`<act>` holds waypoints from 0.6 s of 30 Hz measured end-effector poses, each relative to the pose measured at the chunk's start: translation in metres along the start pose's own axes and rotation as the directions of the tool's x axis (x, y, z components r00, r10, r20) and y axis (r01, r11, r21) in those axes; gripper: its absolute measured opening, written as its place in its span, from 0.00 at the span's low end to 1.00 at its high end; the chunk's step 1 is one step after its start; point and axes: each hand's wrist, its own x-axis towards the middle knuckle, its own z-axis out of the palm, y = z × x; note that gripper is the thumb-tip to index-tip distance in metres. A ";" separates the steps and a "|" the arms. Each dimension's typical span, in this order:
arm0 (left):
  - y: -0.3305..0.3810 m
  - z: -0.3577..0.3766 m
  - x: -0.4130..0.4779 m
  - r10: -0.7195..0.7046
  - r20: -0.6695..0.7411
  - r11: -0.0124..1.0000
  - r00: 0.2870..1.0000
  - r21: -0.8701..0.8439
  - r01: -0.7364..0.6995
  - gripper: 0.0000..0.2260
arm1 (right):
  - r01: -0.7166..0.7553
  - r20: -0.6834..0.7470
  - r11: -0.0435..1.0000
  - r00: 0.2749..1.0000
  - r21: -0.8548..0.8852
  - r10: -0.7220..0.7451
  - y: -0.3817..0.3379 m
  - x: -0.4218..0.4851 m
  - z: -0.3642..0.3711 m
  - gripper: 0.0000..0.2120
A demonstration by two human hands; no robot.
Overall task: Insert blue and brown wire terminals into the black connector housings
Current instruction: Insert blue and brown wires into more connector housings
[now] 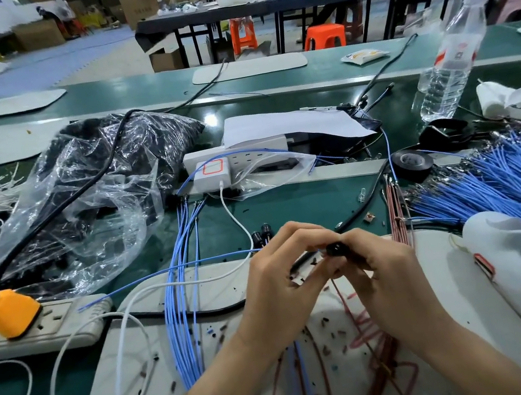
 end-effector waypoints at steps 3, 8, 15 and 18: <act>0.000 0.000 0.000 0.005 0.003 1.000 1.000 -0.004 -0.005 0.07 | 0.003 0.008 1.000 1.000 0.006 -0.003 0.000 -0.001 0.001 0.05; 0.000 0.001 0.000 0.013 0.009 1.000 1.000 -0.006 -0.013 0.07 | -0.006 -0.008 1.000 1.000 -0.002 0.006 -0.001 0.000 0.002 0.04; 0.000 0.000 0.001 -0.005 -0.011 1.000 1.000 -0.014 0.005 0.06 | -0.039 -0.076 0.989 0.996 0.140 0.050 -0.005 -0.001 0.004 0.06; 0.001 0.000 0.001 -0.004 -0.015 1.000 1.000 -0.001 0.004 0.06 | -0.033 -0.117 0.993 0.992 0.109 0.046 -0.008 -0.001 0.006 0.05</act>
